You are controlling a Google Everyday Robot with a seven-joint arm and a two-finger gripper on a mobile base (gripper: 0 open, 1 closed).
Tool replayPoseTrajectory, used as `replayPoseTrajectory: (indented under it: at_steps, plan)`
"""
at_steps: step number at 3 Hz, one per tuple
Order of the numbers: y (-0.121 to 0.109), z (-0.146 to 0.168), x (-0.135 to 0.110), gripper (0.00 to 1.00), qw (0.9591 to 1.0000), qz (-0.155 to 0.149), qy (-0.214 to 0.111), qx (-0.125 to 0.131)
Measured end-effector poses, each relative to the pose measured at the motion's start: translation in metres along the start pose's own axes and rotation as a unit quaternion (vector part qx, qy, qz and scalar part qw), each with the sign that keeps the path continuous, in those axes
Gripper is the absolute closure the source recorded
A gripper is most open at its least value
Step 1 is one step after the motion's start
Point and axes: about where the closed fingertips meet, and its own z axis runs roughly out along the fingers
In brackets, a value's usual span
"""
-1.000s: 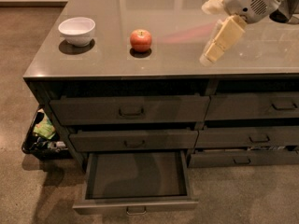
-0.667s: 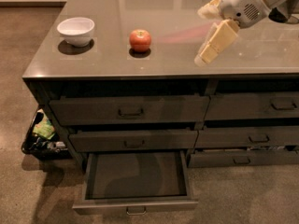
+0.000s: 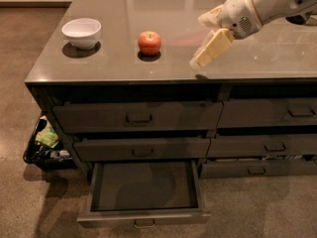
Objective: Place apple into bottom drawer
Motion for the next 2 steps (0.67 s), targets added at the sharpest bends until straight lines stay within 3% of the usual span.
replayPoseTrajectory:
  at_steps: [1, 2]
  plan:
    - [-0.017, 0.018, -0.009, 0.0, 0.9997, -0.004, -0.008, 0.024]
    - [-0.053, 0.063, -0.03, 0.0, 0.9982, -0.006, -0.011, 0.058]
